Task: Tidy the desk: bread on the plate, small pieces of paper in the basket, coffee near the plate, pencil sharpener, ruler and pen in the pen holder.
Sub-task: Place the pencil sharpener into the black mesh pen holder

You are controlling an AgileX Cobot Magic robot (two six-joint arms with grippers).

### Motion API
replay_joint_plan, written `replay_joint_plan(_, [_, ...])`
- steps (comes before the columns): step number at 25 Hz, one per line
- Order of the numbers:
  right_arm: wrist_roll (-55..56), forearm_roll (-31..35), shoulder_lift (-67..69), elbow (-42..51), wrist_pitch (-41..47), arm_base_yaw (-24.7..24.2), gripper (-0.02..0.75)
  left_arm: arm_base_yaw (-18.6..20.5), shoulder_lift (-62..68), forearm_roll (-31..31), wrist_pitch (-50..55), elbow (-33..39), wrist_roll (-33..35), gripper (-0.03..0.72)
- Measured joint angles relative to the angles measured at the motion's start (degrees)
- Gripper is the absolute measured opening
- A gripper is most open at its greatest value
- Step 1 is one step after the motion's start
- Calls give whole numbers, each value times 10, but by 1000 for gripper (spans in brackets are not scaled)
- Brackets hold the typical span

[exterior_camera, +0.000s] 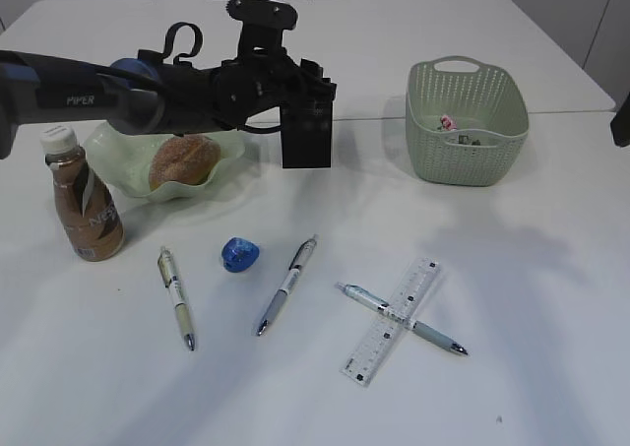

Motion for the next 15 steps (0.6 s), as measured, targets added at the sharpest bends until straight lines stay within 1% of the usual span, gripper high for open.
replay_joint_plan(9, [0, -3, 0, 0, 2, 0, 585, 2, -24, 1, 85, 0, 0, 380])
replay_joint_plan(15, [0, -4, 0, 0, 5, 0, 585, 2, -60, 28, 147, 0, 1, 368])
